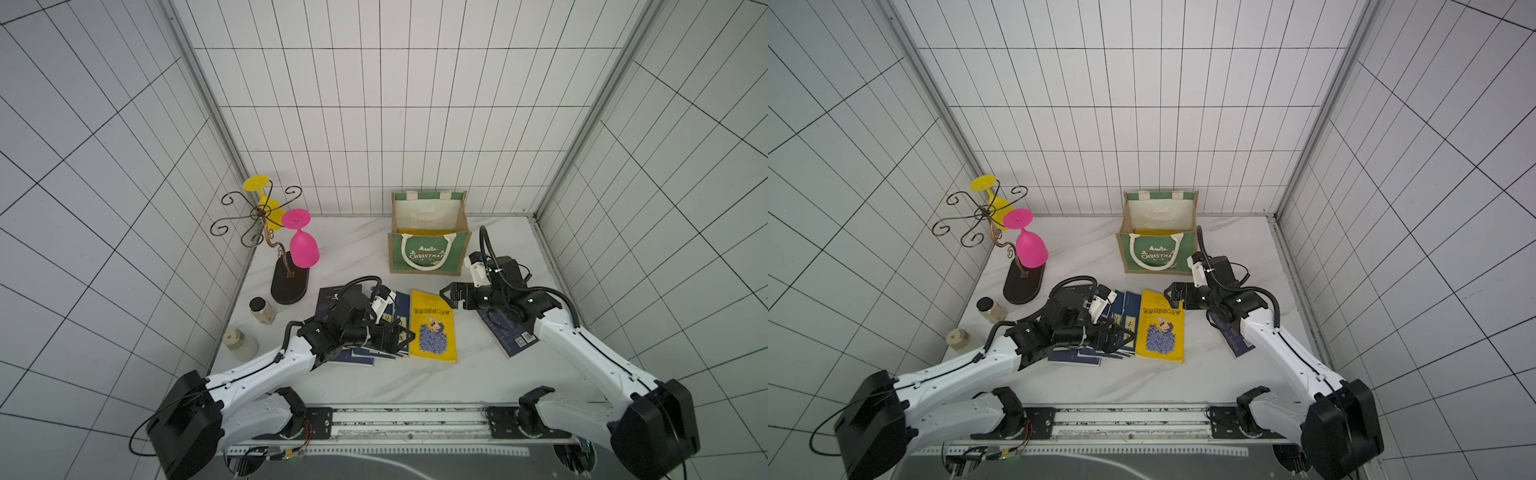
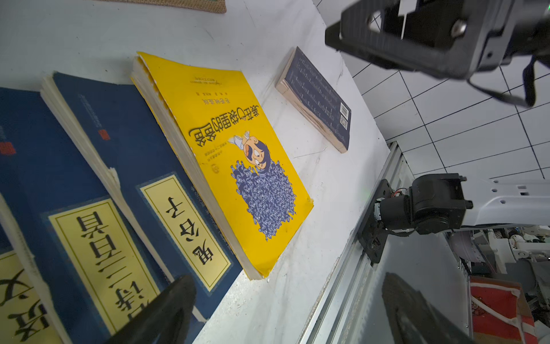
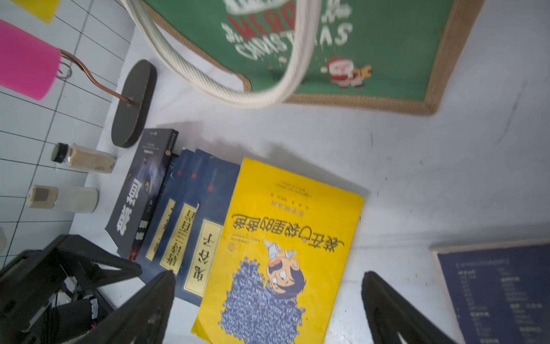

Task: Put the books into the canvas bag
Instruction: Pick up the book from the book.

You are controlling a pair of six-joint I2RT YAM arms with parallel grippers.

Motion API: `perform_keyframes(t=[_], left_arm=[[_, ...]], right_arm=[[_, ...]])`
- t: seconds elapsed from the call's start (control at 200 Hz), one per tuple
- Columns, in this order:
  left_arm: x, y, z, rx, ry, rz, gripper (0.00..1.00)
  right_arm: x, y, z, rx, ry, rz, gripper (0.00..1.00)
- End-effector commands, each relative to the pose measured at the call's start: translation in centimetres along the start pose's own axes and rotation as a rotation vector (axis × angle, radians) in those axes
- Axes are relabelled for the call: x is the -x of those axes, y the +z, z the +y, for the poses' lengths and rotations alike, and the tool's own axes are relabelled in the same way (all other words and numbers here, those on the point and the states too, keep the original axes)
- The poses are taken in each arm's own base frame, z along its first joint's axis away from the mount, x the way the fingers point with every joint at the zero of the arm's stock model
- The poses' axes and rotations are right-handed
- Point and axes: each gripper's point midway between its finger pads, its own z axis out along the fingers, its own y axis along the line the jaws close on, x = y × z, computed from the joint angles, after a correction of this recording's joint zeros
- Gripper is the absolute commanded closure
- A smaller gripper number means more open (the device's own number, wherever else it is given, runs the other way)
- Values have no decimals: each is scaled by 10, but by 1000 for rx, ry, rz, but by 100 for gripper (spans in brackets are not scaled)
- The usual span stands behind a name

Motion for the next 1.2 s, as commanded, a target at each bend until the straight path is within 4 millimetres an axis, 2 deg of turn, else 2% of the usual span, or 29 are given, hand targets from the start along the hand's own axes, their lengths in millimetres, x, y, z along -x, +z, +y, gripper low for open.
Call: perform_keyframes(t=[0.0, 0.33, 0.565, 0.66, 0.915, 1.129, 1.194], left_arm=[[6, 7, 3, -3, 1, -42, 3], [-12, 24, 29, 50, -33, -6, 3], [-18, 28, 35, 60, -32, 7, 3], [-21, 31, 38, 60, -37, 17, 3], [-25, 32, 43, 75, -38, 27, 3], [-21, 24, 47, 77, -49, 7, 4], [-19, 22, 47, 71, -50, 0, 5]], right_arm=[[-17, 16, 1, 65, 43, -20, 2], [-76, 62, -37, 17, 119, 94, 2], [-94, 78, -37, 52, 133, 133, 2], [-99, 83, -26, 93, 118, 147, 2], [-91, 79, 30, 375, 63, 76, 2], [-99, 83, 50, 463, 29, 123, 1], [-101, 83, 61, 508, 5, 131, 2]])
